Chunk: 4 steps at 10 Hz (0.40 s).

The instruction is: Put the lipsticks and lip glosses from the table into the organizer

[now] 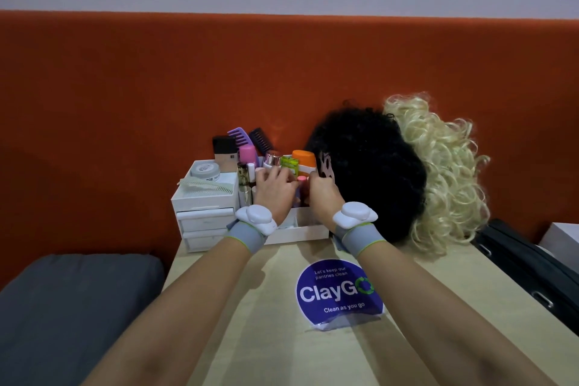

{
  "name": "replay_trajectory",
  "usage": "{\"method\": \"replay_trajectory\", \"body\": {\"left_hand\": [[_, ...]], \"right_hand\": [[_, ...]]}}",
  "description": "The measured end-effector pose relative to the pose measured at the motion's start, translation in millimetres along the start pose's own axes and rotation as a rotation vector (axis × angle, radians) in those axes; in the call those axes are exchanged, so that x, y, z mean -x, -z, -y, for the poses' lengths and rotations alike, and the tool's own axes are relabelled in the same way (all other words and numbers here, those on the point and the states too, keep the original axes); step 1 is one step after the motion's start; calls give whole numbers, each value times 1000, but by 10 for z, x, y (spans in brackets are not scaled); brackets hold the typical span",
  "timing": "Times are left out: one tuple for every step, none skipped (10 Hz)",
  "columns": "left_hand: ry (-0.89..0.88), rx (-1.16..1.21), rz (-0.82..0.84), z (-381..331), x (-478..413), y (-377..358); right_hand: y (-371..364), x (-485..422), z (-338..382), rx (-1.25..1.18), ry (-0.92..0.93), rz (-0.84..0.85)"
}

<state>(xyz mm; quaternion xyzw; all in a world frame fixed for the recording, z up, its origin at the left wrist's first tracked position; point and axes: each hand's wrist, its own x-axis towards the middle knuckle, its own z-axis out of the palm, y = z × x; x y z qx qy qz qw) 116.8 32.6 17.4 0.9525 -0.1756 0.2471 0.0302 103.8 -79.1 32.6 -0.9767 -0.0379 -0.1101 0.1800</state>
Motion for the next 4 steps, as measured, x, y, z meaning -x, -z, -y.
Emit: {"method": "replay_trajectory", "body": {"left_hand": [[8,8,-4,-17,21,-14],[47,27,33,-21,36,25],[83,45,11,8,72,106],[122,59,-29,20,143,257]], "right_hand": [[-46,-47,-15,-22,-15,-17],[-57,-41,-39,-35,-15,-18],[-35,6,-57,-60,10,-62],[81,111,-69,-88,-11,-127]]}}
